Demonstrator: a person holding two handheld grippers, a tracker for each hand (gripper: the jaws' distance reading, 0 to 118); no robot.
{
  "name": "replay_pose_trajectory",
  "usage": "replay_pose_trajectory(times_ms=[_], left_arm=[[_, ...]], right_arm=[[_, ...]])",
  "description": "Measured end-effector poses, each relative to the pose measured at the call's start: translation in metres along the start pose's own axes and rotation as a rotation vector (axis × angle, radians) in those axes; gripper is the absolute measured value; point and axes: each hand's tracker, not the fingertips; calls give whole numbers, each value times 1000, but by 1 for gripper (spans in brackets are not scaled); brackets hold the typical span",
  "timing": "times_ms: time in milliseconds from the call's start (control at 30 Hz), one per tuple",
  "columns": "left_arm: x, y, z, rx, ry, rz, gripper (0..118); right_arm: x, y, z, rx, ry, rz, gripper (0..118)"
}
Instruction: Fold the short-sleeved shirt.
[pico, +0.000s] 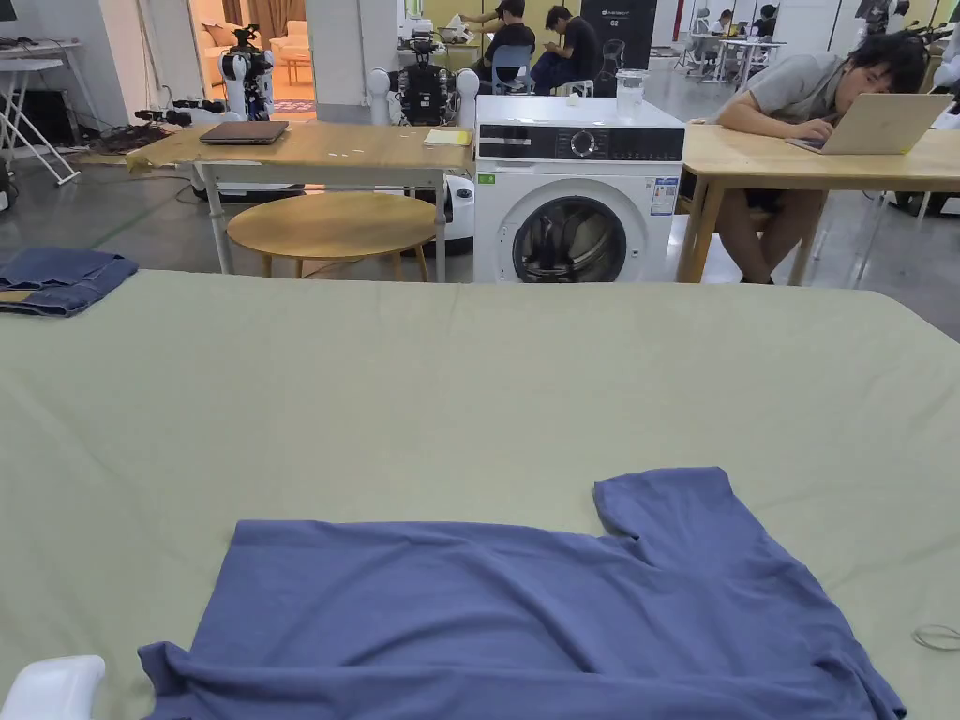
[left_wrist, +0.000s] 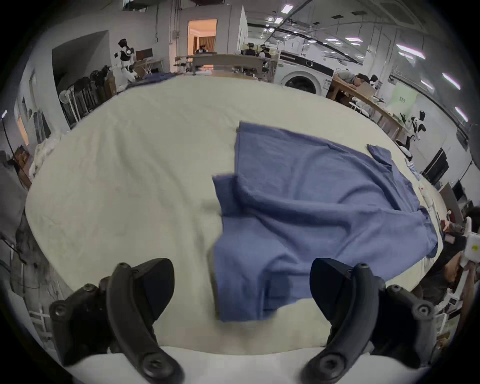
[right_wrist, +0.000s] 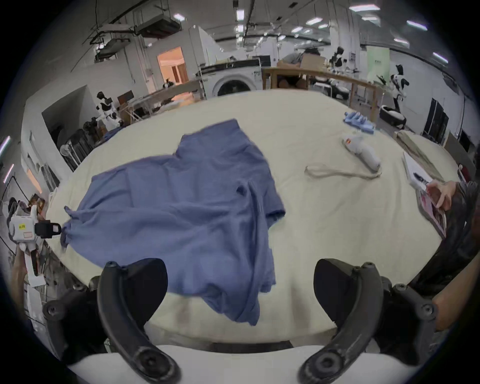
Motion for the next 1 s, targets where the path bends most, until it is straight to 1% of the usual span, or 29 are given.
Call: replay_pose_trajectory(times_ms=[33, 67, 100, 133, 167, 200, 233, 267, 300, 367, 467, 500, 567, 600, 667, 700, 767, 833, 867, 900, 967, 1000], left_arm=[[2, 4, 4, 13, 0, -9, 106], [2, 12, 5, 25, 3, -8, 98], [1, 21, 5, 40, -3, -2, 76], [2, 31, 5, 63, -15, 3, 34], [3, 40, 5, 81, -12, 8, 34], [5, 50, 1, 86, -8, -2, 25], [8, 60, -5, 100, -5, -19, 12], [10, 71, -12, 101, -10, -31, 9], [13, 80, -18, 97, -16, -38, 9], [19, 103, -34, 88, -37, -63, 9], [27, 137, -63, 91, -30, -104, 9], [27, 148, -75, 88, -24, -109, 16], [26, 169, -103, 8, -23, -121, 93], [26, 176, -120, -29, 3, -118, 114], [25, 185, -143, -15, 72, -146, 116], [28, 186, -151, -37, 95, -159, 116], [27, 189, -169, -54, 104, -155, 115], [26, 191, -182, -82, 78, -141, 113], [27, 191, -187, -105, 74, -137, 105], [27, 189, -189, -114, 74, -137, 90], [30, 185, -182, -109, 35, -137, 68], [33, 184, -178, -86, 49, -143, 48]], right_arm=[[-2, 7, 0, 0, -4, 1, 114], [-5, 14, -1, 5, -6, 2, 113], [-6, 19, -2, 14, -9, 7, 105], [-10, 27, -4, 21, -15, 14, 73], [-14, 33, -6, 41, -26, 19, 73], [-18, 40, -9, 68, -36, 20, 63], [-17, 46, -14, 67, -25, 22, 35], [-21, 53, -21, 85, -41, -2, 0], [-22, 58, -24, 122, -52, -20, 0], [-21, 72, -33, 98, -18, -25, 0], [-24, 87, -46, 99, -24, -26, 0], [-23, 91, -51, 94, -28, -19, 0], [-22, 98, -59, 87, -28, -14, 0], [-22, 101, -62, 82, -29, -11, 0], [-19, 105, -71, 72, -36, -1, 0], [-18, 107, -74, 68, -40, 4, 0], [-13, 109, -83, 55, -52, 13, 0], [-7, 114, -92, 40, -66, 16, 0], [-5, 116, -96, 33, -75, 14, 0], [-2, 116, -100, 29, -79, 12, 0], [3, 122, -108, 17, -82, 0, 0], [4, 125, -111, 12, -85, -1, 0]])
